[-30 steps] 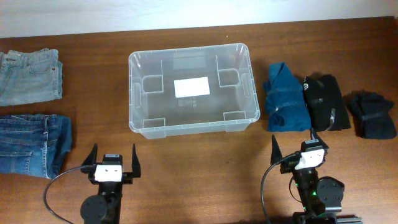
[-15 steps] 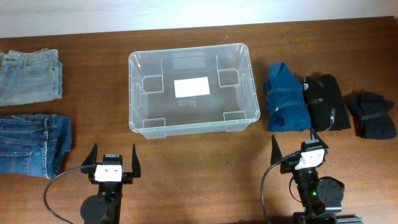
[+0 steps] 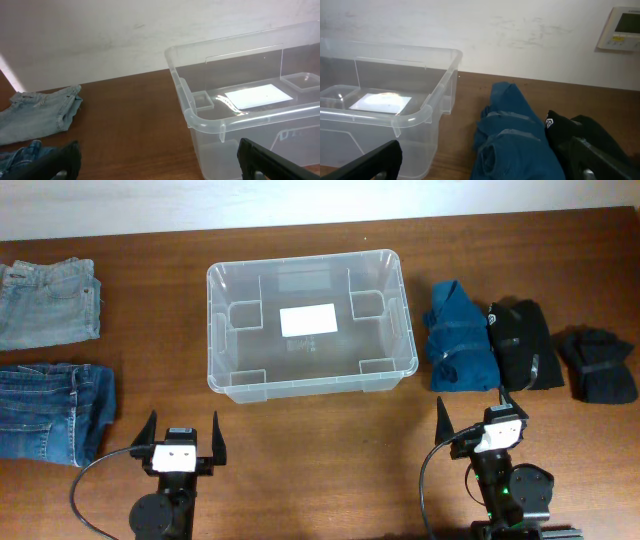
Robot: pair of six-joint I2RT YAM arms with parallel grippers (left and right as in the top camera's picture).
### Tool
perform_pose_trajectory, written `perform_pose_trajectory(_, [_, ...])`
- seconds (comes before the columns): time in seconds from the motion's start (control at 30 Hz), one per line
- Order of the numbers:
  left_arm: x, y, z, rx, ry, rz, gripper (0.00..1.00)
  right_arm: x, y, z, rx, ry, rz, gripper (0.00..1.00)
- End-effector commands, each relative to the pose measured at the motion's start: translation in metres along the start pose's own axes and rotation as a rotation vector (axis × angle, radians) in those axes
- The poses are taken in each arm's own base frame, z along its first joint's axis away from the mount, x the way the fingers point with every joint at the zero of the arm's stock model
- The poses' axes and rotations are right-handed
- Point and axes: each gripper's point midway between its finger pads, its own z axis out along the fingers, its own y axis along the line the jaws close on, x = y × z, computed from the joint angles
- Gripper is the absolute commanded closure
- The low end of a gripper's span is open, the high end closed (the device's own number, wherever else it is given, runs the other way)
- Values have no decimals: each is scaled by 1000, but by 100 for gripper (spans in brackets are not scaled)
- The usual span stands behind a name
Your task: Pack container
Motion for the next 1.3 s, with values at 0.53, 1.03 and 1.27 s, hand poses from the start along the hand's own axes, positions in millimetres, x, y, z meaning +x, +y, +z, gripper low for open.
perform_pose_trajectory(0.53, [-35, 6, -6, -6, -49, -157, 1, 3, -4, 0, 18, 2, 10, 2])
perform_pose_trajectory(1.03, [-133, 35, 136, 148, 642, -227, 1, 3, -4, 0, 18, 2, 10, 1])
perform_pose_trajectory(1.27, [-55, 34, 210, 150, 791, -281, 1, 3, -4, 0, 18, 2, 10, 2])
